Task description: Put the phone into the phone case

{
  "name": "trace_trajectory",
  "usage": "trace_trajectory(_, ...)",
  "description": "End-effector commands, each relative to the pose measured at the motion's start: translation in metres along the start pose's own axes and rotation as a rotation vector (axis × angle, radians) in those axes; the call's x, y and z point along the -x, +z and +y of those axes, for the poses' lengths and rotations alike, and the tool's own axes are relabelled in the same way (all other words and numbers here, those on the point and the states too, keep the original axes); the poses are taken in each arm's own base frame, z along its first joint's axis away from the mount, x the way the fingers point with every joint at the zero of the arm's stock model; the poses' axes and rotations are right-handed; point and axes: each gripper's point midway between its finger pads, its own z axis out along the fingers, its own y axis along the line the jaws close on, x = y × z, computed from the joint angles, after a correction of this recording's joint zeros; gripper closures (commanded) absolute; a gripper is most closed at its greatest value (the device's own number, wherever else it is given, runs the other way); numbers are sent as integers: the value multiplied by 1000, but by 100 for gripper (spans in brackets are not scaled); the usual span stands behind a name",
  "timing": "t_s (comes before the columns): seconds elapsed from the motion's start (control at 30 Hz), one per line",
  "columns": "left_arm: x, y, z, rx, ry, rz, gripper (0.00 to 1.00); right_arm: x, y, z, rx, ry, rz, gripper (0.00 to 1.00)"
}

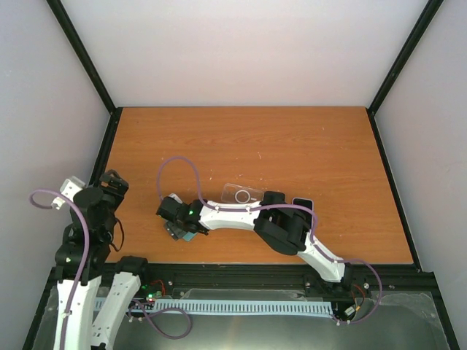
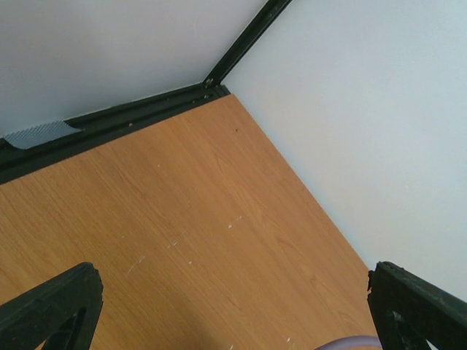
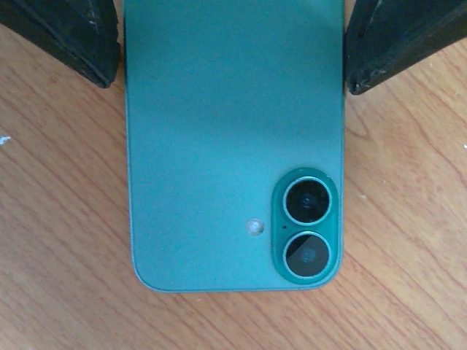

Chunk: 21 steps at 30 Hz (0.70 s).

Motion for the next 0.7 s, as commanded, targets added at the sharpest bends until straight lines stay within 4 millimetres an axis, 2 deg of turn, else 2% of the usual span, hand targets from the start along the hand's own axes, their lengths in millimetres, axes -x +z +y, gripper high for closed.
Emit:
trace_trajectory(0.0,-21,7,3,-9,-3,75,1,-31,12,-10,-43,-19,78,21)
trace_trajectory(0.2,-63,26,8,-26,-9,213,0,-37,-4,-22,-65,-11,49,29)
trace_trajectory(0.33,-95,38,9,-54,-16,313,0,-48,-13,-34,-73,11,37,32)
trace_trajectory(0.53,-158,54,10,-125,-34,536,2,-58,-22,-52,-13,101,9,37)
trace_trajectory(0.67,-197,56,-1,-261,-35,682,6,-64,-25,-57,67,165,-10,38)
